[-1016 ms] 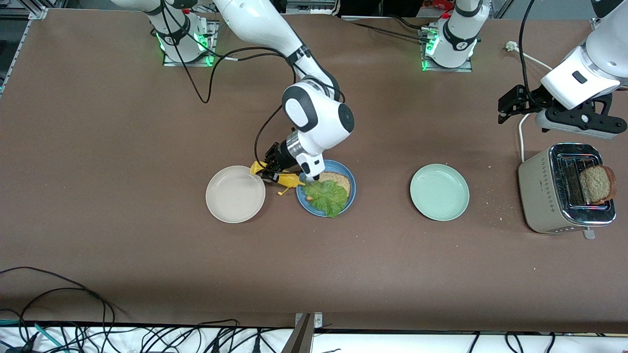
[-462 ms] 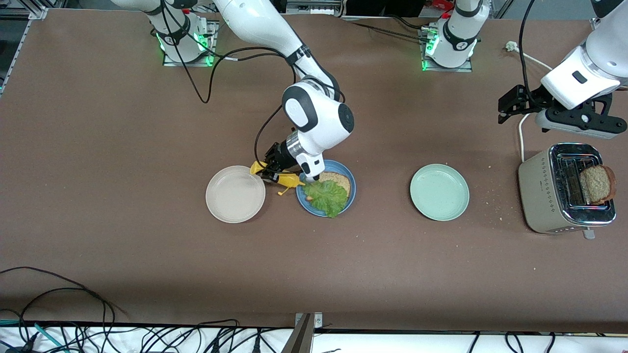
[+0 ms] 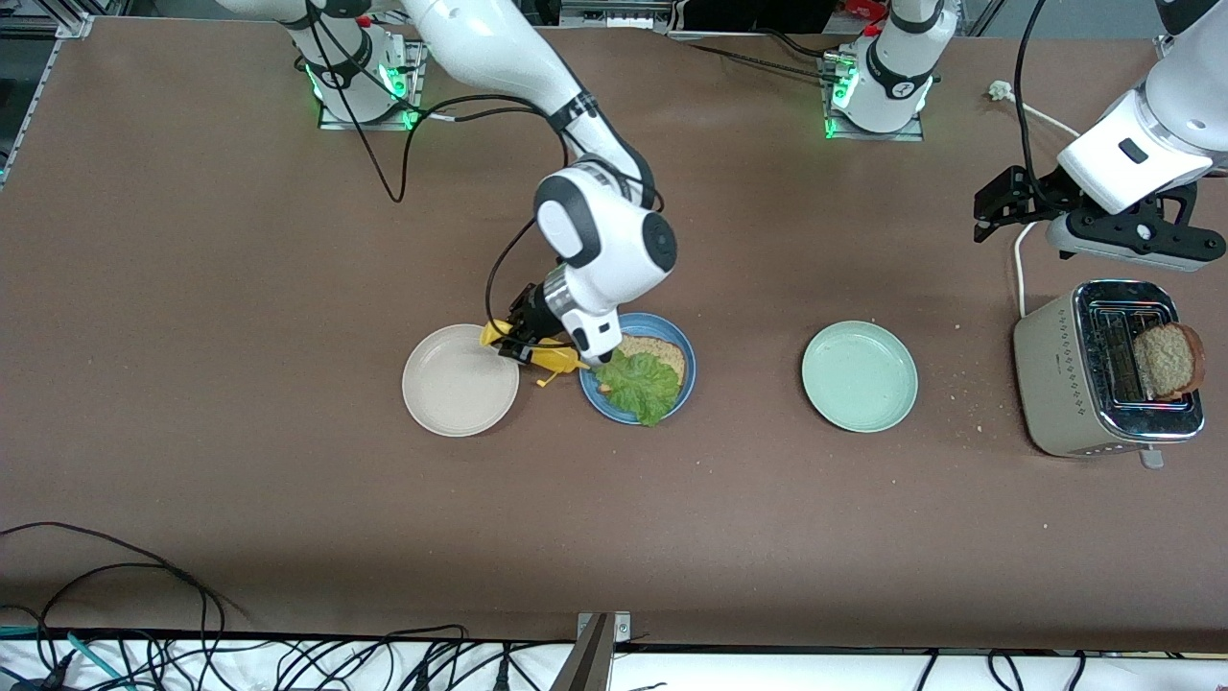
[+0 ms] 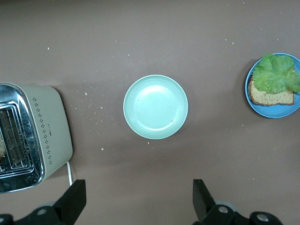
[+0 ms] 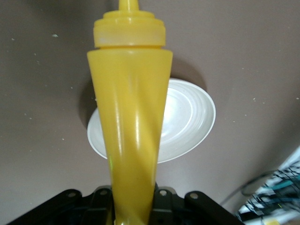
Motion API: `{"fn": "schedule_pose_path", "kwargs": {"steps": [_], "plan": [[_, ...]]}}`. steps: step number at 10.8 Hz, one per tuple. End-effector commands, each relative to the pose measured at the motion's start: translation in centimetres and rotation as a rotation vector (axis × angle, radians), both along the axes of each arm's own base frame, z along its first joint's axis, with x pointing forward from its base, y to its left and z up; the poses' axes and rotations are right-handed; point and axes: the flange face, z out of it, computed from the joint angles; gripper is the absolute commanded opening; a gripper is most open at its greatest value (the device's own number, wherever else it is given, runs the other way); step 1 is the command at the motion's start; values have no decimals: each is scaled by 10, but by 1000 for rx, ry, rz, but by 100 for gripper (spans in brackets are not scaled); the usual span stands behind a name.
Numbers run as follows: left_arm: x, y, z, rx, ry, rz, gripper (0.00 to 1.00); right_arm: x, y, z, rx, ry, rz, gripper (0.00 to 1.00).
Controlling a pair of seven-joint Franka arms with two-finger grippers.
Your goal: Make sandwich in blue plate with both arms
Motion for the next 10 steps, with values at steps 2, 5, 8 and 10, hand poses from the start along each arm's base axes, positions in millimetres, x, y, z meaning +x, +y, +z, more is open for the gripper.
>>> {"fn": "schedule_pose_path", "kwargs": {"steps": [2, 5, 8, 10], "plan": [[0, 1, 7, 12, -4, 3, 100, 58, -92, 66, 352, 189, -28, 0], [0, 1, 8, 12, -6, 4, 100, 96, -166, 97, 609, 287, -31, 0], [0, -2, 7, 14, -5, -2, 100, 134, -276, 102, 895, 374, 44, 0], [-1, -6, 7, 14, -5, -11, 100, 149, -345, 86, 1064, 399, 122, 0]]}}
